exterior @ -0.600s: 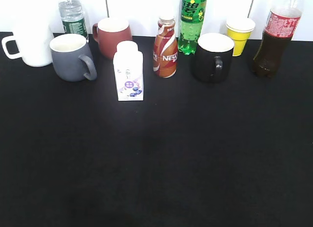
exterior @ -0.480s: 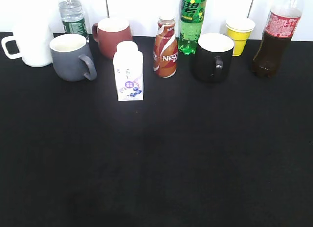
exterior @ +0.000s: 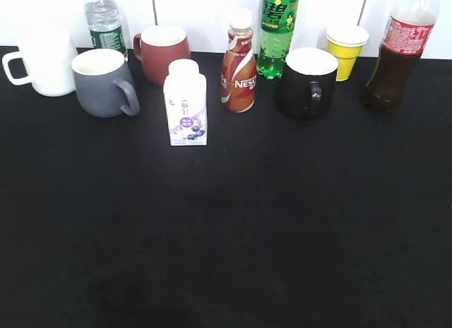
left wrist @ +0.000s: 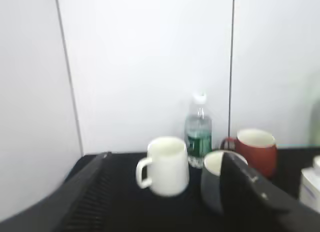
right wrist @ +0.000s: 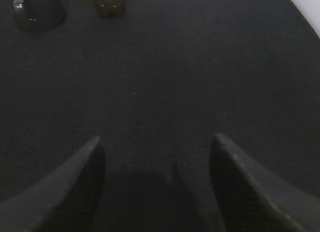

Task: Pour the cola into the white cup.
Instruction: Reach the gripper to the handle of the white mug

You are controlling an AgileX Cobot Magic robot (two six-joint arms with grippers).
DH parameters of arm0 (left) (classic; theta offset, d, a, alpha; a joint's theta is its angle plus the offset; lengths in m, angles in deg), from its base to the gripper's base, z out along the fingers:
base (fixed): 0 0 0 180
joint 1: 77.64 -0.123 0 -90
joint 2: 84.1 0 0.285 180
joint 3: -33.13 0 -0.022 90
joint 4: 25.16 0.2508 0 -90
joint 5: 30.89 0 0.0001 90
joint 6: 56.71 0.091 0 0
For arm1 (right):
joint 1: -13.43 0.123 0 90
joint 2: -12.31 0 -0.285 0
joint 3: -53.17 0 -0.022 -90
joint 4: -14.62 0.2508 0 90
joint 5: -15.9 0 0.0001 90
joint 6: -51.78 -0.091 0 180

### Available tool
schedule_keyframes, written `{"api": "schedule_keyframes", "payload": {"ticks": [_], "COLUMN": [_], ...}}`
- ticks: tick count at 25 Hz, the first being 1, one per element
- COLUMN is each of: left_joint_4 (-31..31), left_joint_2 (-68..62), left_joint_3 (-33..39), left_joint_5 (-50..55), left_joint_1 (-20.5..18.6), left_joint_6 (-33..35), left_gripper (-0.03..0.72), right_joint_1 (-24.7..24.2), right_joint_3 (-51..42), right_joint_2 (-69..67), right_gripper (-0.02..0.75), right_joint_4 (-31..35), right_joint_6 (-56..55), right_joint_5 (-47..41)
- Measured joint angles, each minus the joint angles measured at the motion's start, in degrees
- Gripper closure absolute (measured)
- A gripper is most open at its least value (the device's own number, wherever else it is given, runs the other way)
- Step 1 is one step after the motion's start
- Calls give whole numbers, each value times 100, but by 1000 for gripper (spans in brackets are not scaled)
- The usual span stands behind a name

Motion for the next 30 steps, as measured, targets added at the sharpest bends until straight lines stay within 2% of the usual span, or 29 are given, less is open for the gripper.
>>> {"api": "schedule_keyframes", "payload": {"ticks": [2,4,8,11,13,16,21,24,30], "left_joint_4": [-21,-100,-228,-914,-1066,-1072,-1017,-763,-862], "left_joint_2": [-1059,-2257,-5017,-6995,-8134,-9078,-9845,-10293,-10829], "left_joint_3": [450,633,639,603,253,-684,-2079,-2572,-3552], "left_joint_5": [-1634,-2728,-4752,-6161,-6735,-6976,-6490,-6274,-5883], "left_joint_1": [0,0,-15,-21,-58,-74,-458,-476,-587], "left_joint_6": [0,0,0,0,0,0,0,0,54], "left_gripper": [189,190,190,202,215,225,241,246,282], "right_joint_1": [0,0,0,0,0,0,0,0,0], "right_joint_3": [0,0,0,0,0,0,0,0,0], "right_joint_2": [0,0,0,0,0,0,0,0,0], "right_gripper": [238,238,238,238,238,238,238,238,238], "right_joint_4": [0,0,0,0,0,0,0,0,0], "right_joint_6": [0,0,0,0,0,0,0,0,0], "right_joint_5": [0,0,0,0,0,0,0,0,0]}}
